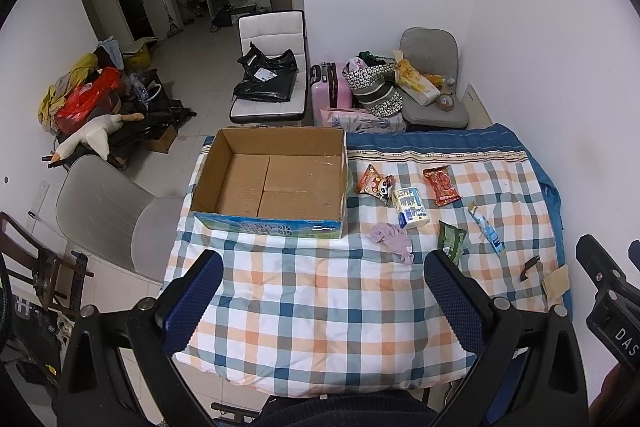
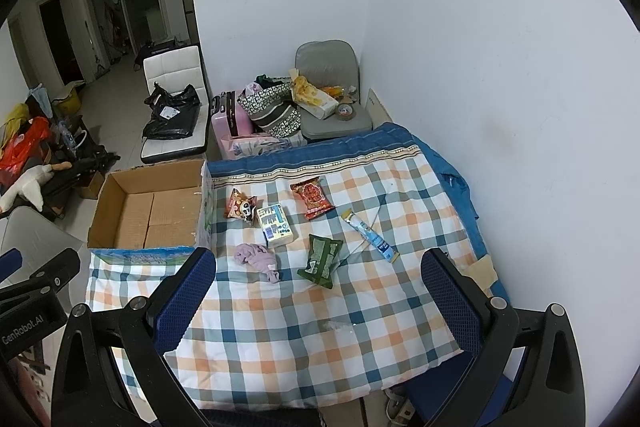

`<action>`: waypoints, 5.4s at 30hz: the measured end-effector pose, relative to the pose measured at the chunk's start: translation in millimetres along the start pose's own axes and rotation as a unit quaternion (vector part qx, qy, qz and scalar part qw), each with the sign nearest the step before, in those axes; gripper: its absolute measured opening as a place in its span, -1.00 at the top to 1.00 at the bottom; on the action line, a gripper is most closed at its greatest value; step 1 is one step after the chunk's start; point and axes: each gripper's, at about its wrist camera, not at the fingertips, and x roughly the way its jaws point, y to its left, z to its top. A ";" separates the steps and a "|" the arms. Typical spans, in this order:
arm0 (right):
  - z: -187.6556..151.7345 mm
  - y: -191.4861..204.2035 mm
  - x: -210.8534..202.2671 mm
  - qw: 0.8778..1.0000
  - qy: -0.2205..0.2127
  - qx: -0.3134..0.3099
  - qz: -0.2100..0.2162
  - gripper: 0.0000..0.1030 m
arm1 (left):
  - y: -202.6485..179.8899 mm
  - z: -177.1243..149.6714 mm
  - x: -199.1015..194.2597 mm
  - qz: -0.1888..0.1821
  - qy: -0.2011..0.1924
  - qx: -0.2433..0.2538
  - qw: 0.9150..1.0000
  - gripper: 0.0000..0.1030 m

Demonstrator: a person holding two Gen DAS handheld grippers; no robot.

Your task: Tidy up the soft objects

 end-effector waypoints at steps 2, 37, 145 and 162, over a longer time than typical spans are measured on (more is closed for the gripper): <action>0.8 -0.6 -0.1 1.000 0.000 0.000 0.000 -1.00 | 0.3 -1.2 -0.2 -0.001 0.000 0.000 1.000 -1.00; 19.9 1.9 -7.3 1.000 -0.015 -0.004 0.001 -1.00 | 1.9 -3.5 -0.8 -0.001 -0.003 -0.001 1.000 -1.00; -62.1 7.3 358.1 0.930 0.327 0.077 0.150 0.34 | -86.7 27.5 334.7 -0.112 0.236 0.035 0.965 -0.24; 33.5 236.3 306.0 0.924 0.293 -0.010 0.244 0.34 | 97.4 99.4 355.9 -0.063 0.220 -0.026 0.973 -0.24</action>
